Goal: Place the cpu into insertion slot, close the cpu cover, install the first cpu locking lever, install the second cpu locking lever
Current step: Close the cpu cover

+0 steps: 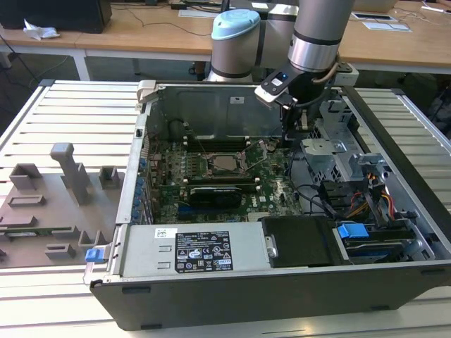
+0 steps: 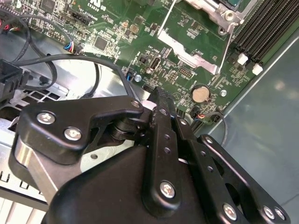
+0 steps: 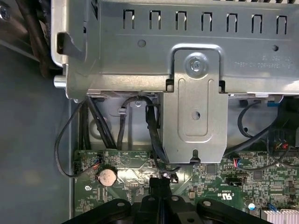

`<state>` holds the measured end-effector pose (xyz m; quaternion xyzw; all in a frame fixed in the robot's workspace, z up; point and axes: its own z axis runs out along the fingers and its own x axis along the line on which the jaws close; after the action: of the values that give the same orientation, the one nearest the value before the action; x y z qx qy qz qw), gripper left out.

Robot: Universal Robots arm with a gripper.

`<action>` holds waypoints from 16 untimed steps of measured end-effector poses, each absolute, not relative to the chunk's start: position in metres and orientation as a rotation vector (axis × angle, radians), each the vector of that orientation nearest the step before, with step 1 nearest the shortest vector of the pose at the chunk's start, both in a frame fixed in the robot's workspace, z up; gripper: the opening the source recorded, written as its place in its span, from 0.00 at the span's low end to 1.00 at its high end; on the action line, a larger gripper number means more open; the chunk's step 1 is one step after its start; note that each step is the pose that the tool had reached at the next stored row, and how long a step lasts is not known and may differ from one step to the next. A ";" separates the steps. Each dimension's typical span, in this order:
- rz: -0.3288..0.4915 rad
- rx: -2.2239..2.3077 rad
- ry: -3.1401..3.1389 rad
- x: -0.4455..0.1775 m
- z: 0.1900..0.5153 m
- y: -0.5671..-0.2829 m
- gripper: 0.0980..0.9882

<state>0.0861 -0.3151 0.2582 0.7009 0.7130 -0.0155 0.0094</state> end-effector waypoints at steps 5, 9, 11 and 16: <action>-0.048 2.189 2.227 0.079 0.258 -0.315 0.01; -0.049 2.189 2.227 0.074 0.258 -0.315 0.01; -0.048 2.189 2.227 0.072 0.258 -0.315 0.01; -0.048 2.189 2.227 0.069 0.252 -0.315 0.01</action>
<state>0.0691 -0.3151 0.2523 0.7008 0.7131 -0.0155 0.0094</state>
